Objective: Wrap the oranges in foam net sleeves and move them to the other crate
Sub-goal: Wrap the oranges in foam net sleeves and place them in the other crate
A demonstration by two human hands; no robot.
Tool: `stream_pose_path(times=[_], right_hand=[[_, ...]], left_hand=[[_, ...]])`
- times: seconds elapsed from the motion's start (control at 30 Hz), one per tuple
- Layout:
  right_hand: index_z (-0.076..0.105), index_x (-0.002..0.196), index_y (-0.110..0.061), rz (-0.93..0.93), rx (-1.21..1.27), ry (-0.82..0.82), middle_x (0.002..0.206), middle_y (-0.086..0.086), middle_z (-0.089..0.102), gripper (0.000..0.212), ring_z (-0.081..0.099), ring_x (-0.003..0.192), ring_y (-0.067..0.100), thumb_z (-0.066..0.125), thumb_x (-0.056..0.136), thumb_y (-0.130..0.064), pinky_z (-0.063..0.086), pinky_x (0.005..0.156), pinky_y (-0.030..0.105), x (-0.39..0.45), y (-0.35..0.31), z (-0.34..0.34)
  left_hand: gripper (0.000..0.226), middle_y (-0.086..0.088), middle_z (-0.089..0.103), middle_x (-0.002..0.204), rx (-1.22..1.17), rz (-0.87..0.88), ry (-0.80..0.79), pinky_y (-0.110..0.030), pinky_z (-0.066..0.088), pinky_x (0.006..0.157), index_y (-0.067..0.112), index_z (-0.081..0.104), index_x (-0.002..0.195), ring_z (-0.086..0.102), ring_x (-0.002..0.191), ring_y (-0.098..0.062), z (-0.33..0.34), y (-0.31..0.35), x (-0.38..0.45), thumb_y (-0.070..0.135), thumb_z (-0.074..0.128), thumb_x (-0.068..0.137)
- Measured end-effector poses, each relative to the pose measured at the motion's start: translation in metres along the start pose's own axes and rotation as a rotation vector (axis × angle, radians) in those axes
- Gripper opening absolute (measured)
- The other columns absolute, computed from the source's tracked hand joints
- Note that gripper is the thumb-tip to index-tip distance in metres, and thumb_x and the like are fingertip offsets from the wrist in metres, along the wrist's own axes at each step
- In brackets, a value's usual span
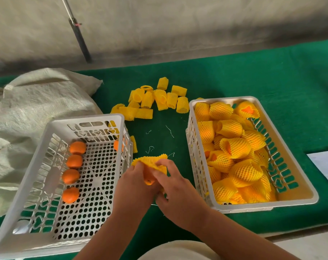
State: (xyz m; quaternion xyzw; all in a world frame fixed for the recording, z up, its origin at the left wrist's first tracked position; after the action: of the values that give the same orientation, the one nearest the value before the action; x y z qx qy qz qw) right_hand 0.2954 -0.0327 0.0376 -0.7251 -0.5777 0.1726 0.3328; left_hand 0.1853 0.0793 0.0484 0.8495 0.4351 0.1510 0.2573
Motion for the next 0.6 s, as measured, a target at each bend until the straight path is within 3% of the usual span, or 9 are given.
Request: stream_pose_path(times=[0.07, 0.13, 0.2, 0.23, 0.3, 0.4, 0.47, 0.6], right_hand=[[0.047, 0.146, -0.042, -0.077, 0.038, 0.018, 0.156, -0.024, 0.030, 0.053, 0.068, 0.093, 0.008, 0.059, 0.096, -0.031, 0.059, 0.074, 0.016, -0.005, -0.001, -0.009], [0.056, 0.136, -0.041, -0.055, 0.199, 0.142, 0.141, -0.027, 0.044, 0.045, 0.068, 0.096, 0.007, 0.061, 0.093, -0.031, 0.058, 0.066, 0.017, -0.008, -0.001, -0.017], [0.052, 0.131, -0.041, 0.156, 0.372, 0.295, 0.130, -0.028, 0.050, 0.039, 0.067, 0.104, 0.004, 0.065, 0.094, -0.044, 0.059, 0.068, 0.016, -0.005, 0.001, -0.024], [0.048, 0.133, -0.042, 0.314, 0.447, 0.293, 0.133, -0.026, 0.051, 0.046, 0.067, 0.107, 0.003, 0.066, 0.093, -0.058, 0.061, 0.072, 0.018, 0.000, 0.003, -0.028], [0.042, 0.144, -0.037, 0.619, 0.704, 0.066, 0.141, -0.011, 0.055, 0.074, 0.067, 0.111, 0.009, 0.067, 0.083, -0.071, 0.065, 0.081, 0.032, 0.011, 0.006, -0.033], [0.051, 0.143, -0.025, 0.740, 1.132, -0.104, 0.129, 0.000, 0.071, 0.077, 0.073, 0.112, 0.020, 0.078, 0.080, -0.060, 0.063, 0.091, 0.046, 0.014, 0.010, -0.034], [0.057, 0.138, -0.025, 0.737, 1.225, -0.029, 0.124, 0.001, 0.074, 0.070, 0.073, 0.112, 0.022, 0.084, 0.080, -0.053, 0.062, 0.092, 0.046, 0.010, 0.012, -0.033], [0.056, 0.136, -0.034, 0.754, 1.160, 0.174, 0.126, -0.002, 0.069, 0.065, 0.071, 0.113, 0.023, 0.083, 0.079, -0.048, 0.063, 0.089, 0.043, 0.002, 0.024, -0.035]], left_hand=[[0.034, 0.015, 0.054, 0.082, -0.008, 0.020, 0.040, -0.021, 0.045, 0.059, 0.028, 0.052, 0.090, 0.054, 0.069, -0.001, -0.002, -0.006, -0.001, 0.051, 0.073, 0.075], [0.035, 0.016, 0.053, 0.085, -0.026, 0.018, 0.066, -0.023, 0.047, 0.057, 0.030, 0.052, 0.090, 0.053, 0.071, 0.000, -0.005, -0.012, -0.001, 0.041, 0.080, 0.072], [0.036, 0.018, 0.054, 0.091, -0.053, 0.053, 0.082, -0.023, 0.050, 0.059, 0.033, 0.055, 0.095, 0.055, 0.076, 0.000, -0.008, -0.013, -0.001, 0.042, 0.079, 0.070], [0.038, 0.019, 0.054, 0.094, -0.061, 0.079, 0.084, -0.023, 0.051, 0.060, 0.033, 0.056, 0.098, 0.056, 0.079, 0.000, -0.009, -0.011, -0.001, 0.046, 0.076, 0.069], [0.042, 0.018, 0.054, 0.100, -0.078, 0.139, 0.077, -0.024, 0.054, 0.061, 0.033, 0.055, 0.103, 0.058, 0.083, -0.002, -0.007, -0.004, -0.003, 0.045, 0.076, 0.069], [0.051, 0.017, 0.055, 0.108, -0.099, 0.207, 0.015, -0.031, 0.060, 0.065, 0.031, 0.057, 0.116, 0.060, 0.087, -0.005, 0.001, 0.009, -0.007, 0.029, 0.085, 0.073], [0.054, 0.017, 0.056, 0.115, -0.119, 0.239, -0.024, -0.032, 0.061, 0.071, 0.030, 0.058, 0.126, 0.062, 0.093, -0.008, 0.007, 0.016, -0.011, 0.026, 0.083, 0.079], [0.048, 0.020, 0.055, 0.131, -0.146, 0.319, -0.087, -0.029, 0.062, 0.079, 0.030, 0.056, 0.139, 0.065, 0.100, -0.006, 0.010, 0.027, -0.022, 0.041, 0.067, 0.093]])
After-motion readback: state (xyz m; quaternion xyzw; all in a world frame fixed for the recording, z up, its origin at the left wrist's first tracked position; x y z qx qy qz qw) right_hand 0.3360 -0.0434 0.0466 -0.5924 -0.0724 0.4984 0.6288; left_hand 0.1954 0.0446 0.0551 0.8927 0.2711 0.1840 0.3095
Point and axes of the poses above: each hand's wrist, its own x-axis towards the middle knuckle, its own z-axis out of the palm, y = z × x, the point moved 1 cm from there along x, towards the middle knuckle
